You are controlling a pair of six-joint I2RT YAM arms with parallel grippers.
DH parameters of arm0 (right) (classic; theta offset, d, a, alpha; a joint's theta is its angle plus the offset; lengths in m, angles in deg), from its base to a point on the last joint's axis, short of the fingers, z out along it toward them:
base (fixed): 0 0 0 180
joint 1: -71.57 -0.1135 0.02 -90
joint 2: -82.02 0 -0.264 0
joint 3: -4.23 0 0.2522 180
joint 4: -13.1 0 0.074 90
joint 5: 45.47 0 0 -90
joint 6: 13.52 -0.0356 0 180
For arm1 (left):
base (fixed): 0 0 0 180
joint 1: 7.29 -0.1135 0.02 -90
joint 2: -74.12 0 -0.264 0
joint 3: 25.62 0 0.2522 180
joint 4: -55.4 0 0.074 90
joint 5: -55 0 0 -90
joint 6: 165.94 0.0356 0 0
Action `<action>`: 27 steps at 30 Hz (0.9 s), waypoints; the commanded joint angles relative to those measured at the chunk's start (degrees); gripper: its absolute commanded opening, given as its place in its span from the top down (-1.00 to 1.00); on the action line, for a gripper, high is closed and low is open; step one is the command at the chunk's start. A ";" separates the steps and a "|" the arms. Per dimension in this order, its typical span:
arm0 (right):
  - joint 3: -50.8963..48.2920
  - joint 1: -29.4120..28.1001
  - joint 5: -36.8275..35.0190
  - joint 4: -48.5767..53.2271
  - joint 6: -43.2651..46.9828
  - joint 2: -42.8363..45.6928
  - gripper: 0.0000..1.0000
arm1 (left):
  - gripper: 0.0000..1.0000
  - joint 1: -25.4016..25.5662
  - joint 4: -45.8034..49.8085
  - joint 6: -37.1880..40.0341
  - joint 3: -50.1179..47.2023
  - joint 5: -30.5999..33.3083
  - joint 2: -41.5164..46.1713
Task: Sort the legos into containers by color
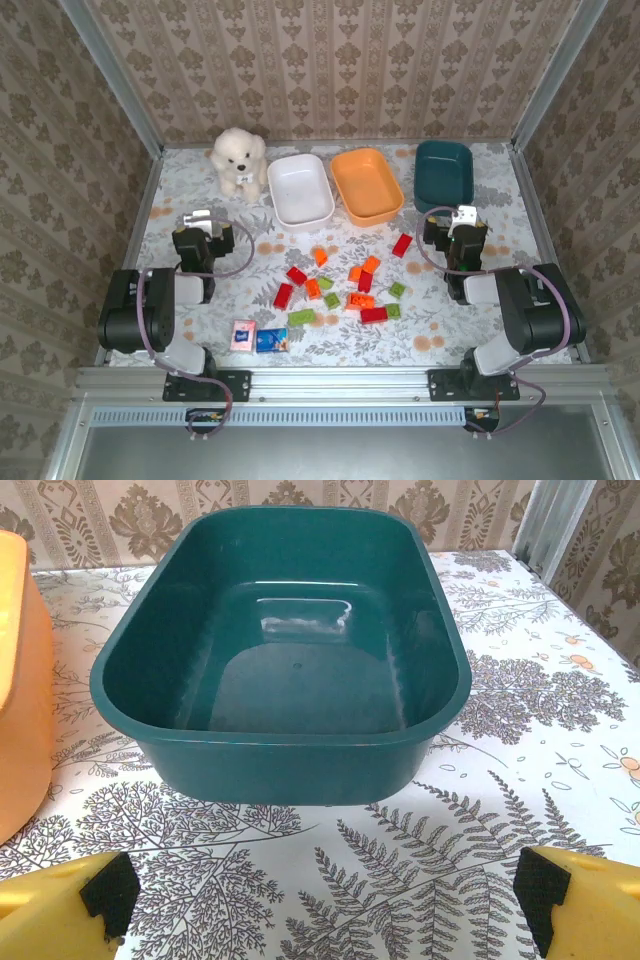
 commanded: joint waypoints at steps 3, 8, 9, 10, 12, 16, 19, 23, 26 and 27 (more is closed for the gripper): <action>0.54 0.32 1.07 0.14 -0.49 0.35 -1.00 | -1.00 0.26 -0.83 0.50 0.50 -0.78 0.51; 0.55 0.32 1.10 -0.04 -0.49 0.24 -1.00 | -1.00 0.24 -0.83 0.54 0.53 -0.78 0.51; 0.54 0.32 1.04 0.03 -0.49 0.27 -1.00 | -1.00 0.28 -0.78 0.54 0.48 -0.78 0.47; 0.54 0.28 1.03 -0.04 -0.49 0.31 -1.00 | -1.00 0.23 -0.75 0.57 0.50 -0.78 0.48; 0.52 0.33 1.03 0.04 -0.48 0.33 -1.00 | -1.00 0.26 -0.81 0.57 0.50 -0.78 0.45; 0.54 0.33 1.07 -0.03 -0.49 0.34 -1.00 | -1.00 0.20 -0.83 0.57 0.52 -0.78 0.53; 0.54 0.31 1.06 -0.02 -0.49 0.31 -1.00 | -1.00 0.26 -0.76 0.57 0.49 -0.78 0.47; 0.53 0.30 1.03 -0.03 -0.49 0.31 -1.00 | -1.00 0.28 -0.83 0.56 0.50 -0.78 0.49; 0.53 0.32 1.03 0.09 -0.49 0.36 -1.00 | -1.00 0.26 -1.08 0.68 0.35 -0.82 0.62; 0.44 0.32 1.13 -0.04 -0.51 0.48 -1.00 | -1.00 0.28 -1.31 0.78 0.18 -0.87 0.96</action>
